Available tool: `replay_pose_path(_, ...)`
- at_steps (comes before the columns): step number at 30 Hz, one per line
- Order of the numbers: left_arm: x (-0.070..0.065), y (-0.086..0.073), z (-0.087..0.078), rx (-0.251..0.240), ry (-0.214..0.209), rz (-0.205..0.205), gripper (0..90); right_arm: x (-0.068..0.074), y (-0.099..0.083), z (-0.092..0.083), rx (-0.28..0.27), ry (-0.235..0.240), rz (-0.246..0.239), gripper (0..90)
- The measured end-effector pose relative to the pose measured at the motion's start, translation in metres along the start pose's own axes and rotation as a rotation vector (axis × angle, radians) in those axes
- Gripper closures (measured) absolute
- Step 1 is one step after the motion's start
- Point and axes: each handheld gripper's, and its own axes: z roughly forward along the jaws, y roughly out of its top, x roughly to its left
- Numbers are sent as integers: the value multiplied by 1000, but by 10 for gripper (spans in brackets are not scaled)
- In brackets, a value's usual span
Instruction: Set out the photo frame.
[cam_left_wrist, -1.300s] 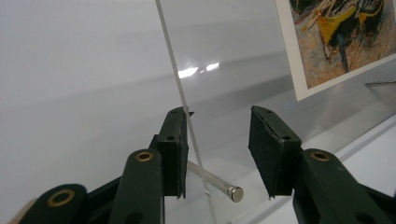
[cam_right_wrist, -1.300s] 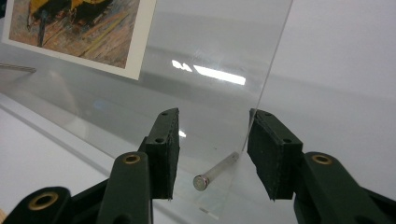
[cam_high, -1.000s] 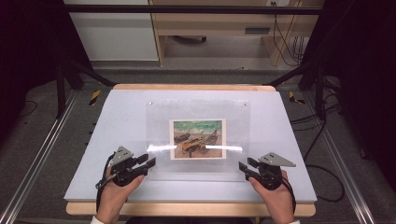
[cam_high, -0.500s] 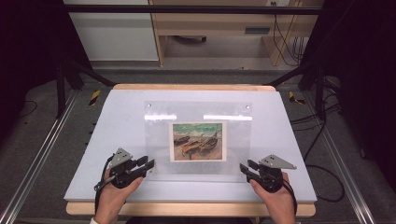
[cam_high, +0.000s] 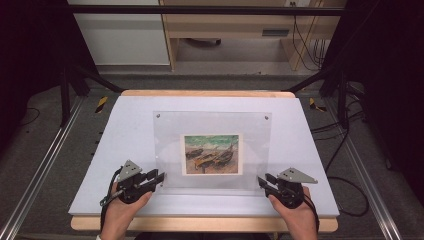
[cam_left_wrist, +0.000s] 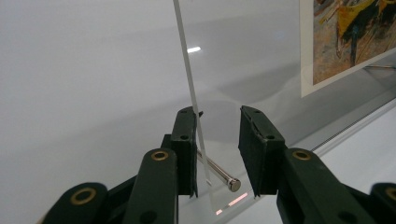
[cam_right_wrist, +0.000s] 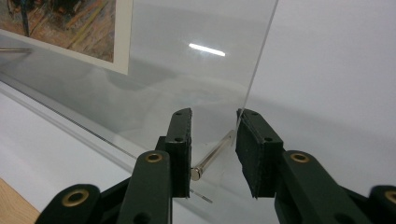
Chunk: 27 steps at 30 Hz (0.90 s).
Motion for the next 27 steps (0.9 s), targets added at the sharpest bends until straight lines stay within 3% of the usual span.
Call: replay_pose_path(27,-1,-3,-4,34,-13,27,681,3,-5,-4,18,-9,-13,694)
